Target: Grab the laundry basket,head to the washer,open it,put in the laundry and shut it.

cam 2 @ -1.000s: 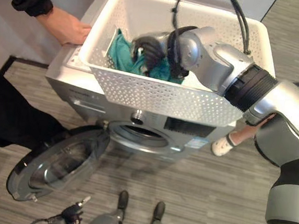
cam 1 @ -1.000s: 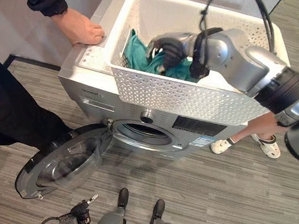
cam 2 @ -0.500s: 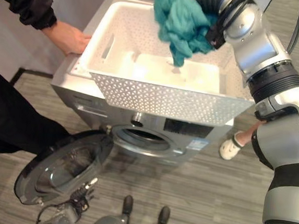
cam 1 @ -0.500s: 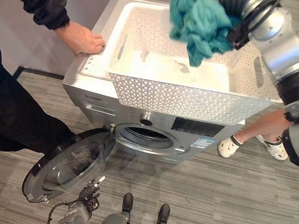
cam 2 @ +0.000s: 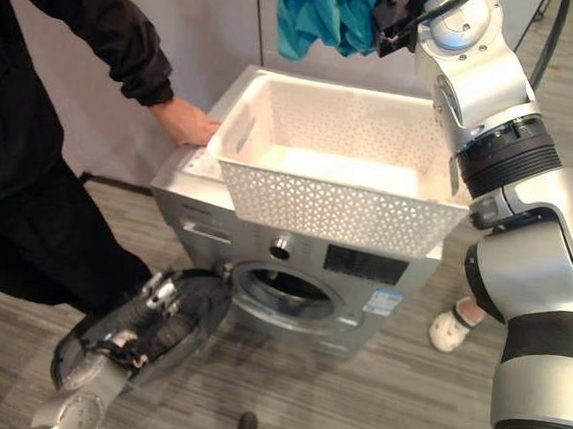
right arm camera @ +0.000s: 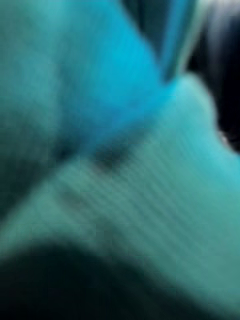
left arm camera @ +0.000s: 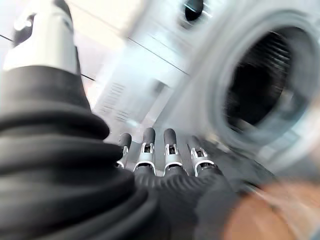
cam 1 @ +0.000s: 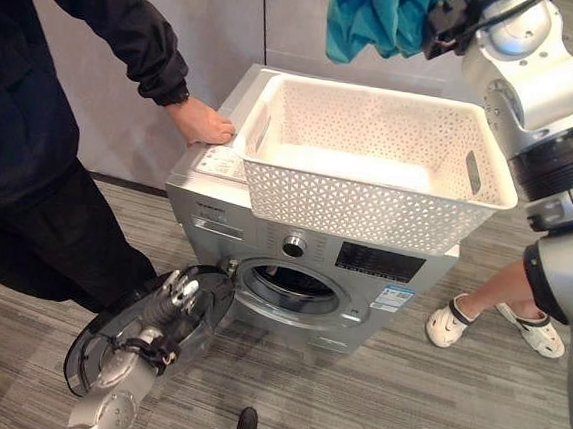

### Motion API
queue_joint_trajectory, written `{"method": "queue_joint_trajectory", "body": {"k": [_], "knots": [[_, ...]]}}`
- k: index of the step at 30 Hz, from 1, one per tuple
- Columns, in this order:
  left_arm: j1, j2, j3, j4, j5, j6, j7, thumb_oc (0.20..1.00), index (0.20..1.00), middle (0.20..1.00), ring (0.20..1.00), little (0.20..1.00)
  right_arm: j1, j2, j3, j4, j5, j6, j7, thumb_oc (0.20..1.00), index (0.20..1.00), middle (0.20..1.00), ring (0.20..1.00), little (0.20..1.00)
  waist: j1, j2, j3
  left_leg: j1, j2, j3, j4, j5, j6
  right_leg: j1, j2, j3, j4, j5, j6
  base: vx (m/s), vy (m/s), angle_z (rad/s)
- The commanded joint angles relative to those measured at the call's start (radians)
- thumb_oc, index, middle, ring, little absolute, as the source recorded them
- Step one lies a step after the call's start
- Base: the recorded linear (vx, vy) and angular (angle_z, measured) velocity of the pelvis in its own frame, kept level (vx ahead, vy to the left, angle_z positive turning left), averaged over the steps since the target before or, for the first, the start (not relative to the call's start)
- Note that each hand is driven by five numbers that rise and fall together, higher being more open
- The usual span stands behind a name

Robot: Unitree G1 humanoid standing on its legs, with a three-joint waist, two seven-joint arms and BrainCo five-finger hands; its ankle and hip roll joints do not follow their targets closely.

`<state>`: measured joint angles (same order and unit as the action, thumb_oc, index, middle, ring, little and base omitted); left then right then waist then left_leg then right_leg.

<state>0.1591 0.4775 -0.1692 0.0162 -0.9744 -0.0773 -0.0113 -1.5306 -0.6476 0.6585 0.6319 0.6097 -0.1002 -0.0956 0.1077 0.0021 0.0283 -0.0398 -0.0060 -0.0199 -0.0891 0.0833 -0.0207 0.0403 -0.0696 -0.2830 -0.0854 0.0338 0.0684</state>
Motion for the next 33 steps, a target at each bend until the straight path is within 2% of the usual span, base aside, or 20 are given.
{"method": "queue_joint_trajectory", "body": {"k": [1,5,6,10,14,15,18,20,23,27,33], "knots": [[-0.007,0.088,0.032,-0.055,-0.046,-0.062,-0.038,1.000,1.000,1.000,1.000,1.000,-0.034,-0.040,-0.040,-0.089,0.052,-0.124,-0.041,0.200,0.200,0.200,0.200,0.200,0.025,-0.082,-0.054,0.026,-0.022,-0.023,0.002,-0.055,-0.004,-0.019,-0.082,0.016,0.016,0.055,0.083,0.00,0.000,0.00],[-0.022,0.104,0.040,-0.123,-0.096,-0.074,-0.056,1.000,1.000,1.000,1.000,1.000,0.083,-0.071,-0.068,-0.233,0.050,-0.148,-0.009,0.200,0.200,0.200,0.200,0.200,0.033,-0.080,-0.066,0.033,-0.024,-0.034,0.002,-0.055,-0.003,-0.005,-0.082,0.003,0.014,0.051,0.082,-0.01,-0.009,0.07],[-0.035,0.124,0.043,-0.151,-0.098,-0.075,-0.068,1.000,1.000,1.000,1.000,1.000,0.112,-0.081,-0.052,-0.279,0.044,-0.146,0.027,0.200,0.200,0.200,0.200,0.200,0.034,-0.078,-0.067,0.033,-0.026,-0.037,0.002,-0.054,-0.003,-0.005,-0.082,0.002,0.017,0.049,0.081,-0.01,-0.005,0.22],[-0.081,0.148,0.028,-0.181,-0.127,-0.081,-0.082,1.000,1.000,1.000,1.000,1.000,0.196,-0.115,-0.039,-0.392,0.021,-0.137,0.068,0.200,0.200,0.200,0.200,0.200,0.036,-0.076,-0.073,0.038,-0.028,-0.045,0.002,-0.053,-0.004,0.005,-0.084,-0.008,0.018,0.046,0.082,-0.02,-0.006,0.12],[-0.136,0.168,0.013,-0.209,-0.118,-0.091,-0.079,1.000,1.000,1.000,1.000,1.000,0.271,-0.135,-0.060,-0.461,-0.011,-0.128,0.079,0.200,0.200,0.200,0.200,0.200,0.032,-0.072,-0.081,0.036,-0.029,-0.051,0.002,-0.052,-0.005,0.010,-0.085,-0.016,0.018,0.045,0.082,-0.02,-0.002,0.11],[-0.176,0.176,0.008,-0.232,-0.118,-0.096,-0.082,1.000,1.000,1.000,1.000,1.000,0.307,-0.159,-0.066,-0.530,-0.088,-0.123,0.086,0.200,0.200,0.200,0.200,0.200,0.024,-0.067,-0.083,0.037,-0.030,-0.053,0.002,-0.052,-0.005,0.011,-0.086,-0.017,0.020,0.044,0.082,-0.01,0.000,0.13],[-0.227,0.170,-0.022,-0.266,-0.124,-0.102,-0.082,1.000,1.000,1.000,1.000,1.000,0.399,-0.176,-0.101,-0.587,-0.182,-0.116,0.089,0.200,0.200,0.200,0.200,0.200,0.021,-0.061,-0.086,0.041,-0.031,-0.054,0.002,-0.054,-0.003,0.013,-0.086,-0.018,0.022,0.042,0.082,-0.01,0.001,0.03],[-0.275,0.172,-0.062,-0.311,-0.124,-0.100,-0.086,1.000,1.000,1.000,1.000,1.000,0.494,-0.151,-0.140,-0.627,-0.237,-0.106,0.100,0.200,0.200,0.200,0.200,0.200,0.019,-0.052,-0.085,0.046,-0.033,-0.052,0.002,-0.056,-0.001,0.015,-0.086,-0.015,0.025,0.040,0.083,-0.03,0.008,-0.04],[-0.319,0.165,-0.108,-0.322,-0.127,-0.098,-0.086,1.000,1.000,1.000,1.000,1.000,0.565,-0.139,-0.142,-0.656,-0.244,-0.093,0.128,0.200,0.200,0.200,0.200,0.200,0.012,-0.047,-0.085,0.049,-0.034,-0.047,0.002,-0.059,0.002,0.018,-0.088,-0.012,0.023,0.039,0.083,-0.01,0.002,-0.01],[-0.349,0.160,-0.137,-0.330,-0.132,-0.094,-0.087,1.000,1.000,1.000,1.000,1.000,0.583,-0.161,-0.118,-0.687,-0.332,-0.089,0.142,0.200,0.200,0.200,0.200,0.200,0.004,-0.042,-0.085,0.049,-0.032,-0.040,0.002,-0.061,0.002,0.015,-0.088,-0.004,0.022,0.041,0.084,0.00,0.001,-0.02],[-0.393,0.113,-0.218,-0.313,-0.147,-0.082,-0.090,1.000,1.000,1.000,1.000,1.000,0.645,-0.098,-0.137,-0.661,-0.435,-0.099,0.117,0.200,0.200,0.200,0.200,0.200,-0.002,-0.037,-0.077,0.057,-0.033,-0.038,0.002,-0.066,0.007,0.018,-0.089,0.004,0.020,0.040,0.084,0.00,0.003,-0.07]]}}
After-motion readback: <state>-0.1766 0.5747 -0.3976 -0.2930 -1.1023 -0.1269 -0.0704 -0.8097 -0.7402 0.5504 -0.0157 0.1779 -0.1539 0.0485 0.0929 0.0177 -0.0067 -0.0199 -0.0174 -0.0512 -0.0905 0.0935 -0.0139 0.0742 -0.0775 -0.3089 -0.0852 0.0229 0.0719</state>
